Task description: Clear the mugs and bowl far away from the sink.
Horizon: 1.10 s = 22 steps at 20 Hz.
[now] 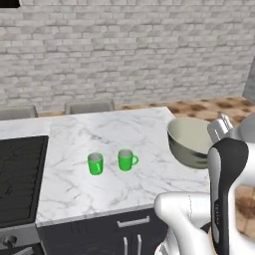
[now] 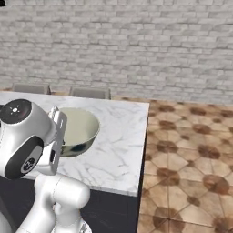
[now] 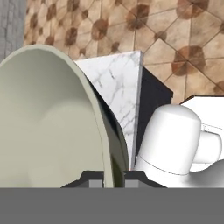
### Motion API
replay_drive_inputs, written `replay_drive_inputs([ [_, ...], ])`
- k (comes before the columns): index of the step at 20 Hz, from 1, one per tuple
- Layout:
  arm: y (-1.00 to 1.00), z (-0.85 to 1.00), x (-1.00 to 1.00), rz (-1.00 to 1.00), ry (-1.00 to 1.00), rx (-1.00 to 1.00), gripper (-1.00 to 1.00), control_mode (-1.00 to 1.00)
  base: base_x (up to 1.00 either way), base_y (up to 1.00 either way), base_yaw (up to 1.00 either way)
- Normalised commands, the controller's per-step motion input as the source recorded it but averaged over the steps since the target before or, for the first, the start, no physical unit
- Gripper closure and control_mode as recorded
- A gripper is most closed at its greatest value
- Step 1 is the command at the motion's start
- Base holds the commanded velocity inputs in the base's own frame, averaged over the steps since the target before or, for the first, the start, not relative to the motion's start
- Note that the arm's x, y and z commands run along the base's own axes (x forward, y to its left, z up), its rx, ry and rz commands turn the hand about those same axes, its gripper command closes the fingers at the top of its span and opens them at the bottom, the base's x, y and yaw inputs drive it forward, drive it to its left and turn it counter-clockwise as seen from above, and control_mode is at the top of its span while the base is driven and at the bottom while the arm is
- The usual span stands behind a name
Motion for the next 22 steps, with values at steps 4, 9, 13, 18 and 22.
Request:
replay_drive_inputs([
  [4,0.0,0.0,0.0,0.0,0.0,0.0,1.0,1.0,0.32,-0.18,-0.23],
  [9,0.0,0.0,0.0,0.0,0.0,0.0,1.0,1.0,0.25,-0.08,-0.26],
  [13,0.0,0.0,0.0,0.0,0.0,0.0,1.0,1.0,0.28,0.0,-0.33],
  [18,0.0,0.0,0.0,0.0,0.0,0.0,1.0,1.0,0.19,0.0,-0.36],
  [22,0.0,-0.09,0.08,-0.04,0.0,0.02,1.0,-1.0,0.12,0.0,-0.23],
])
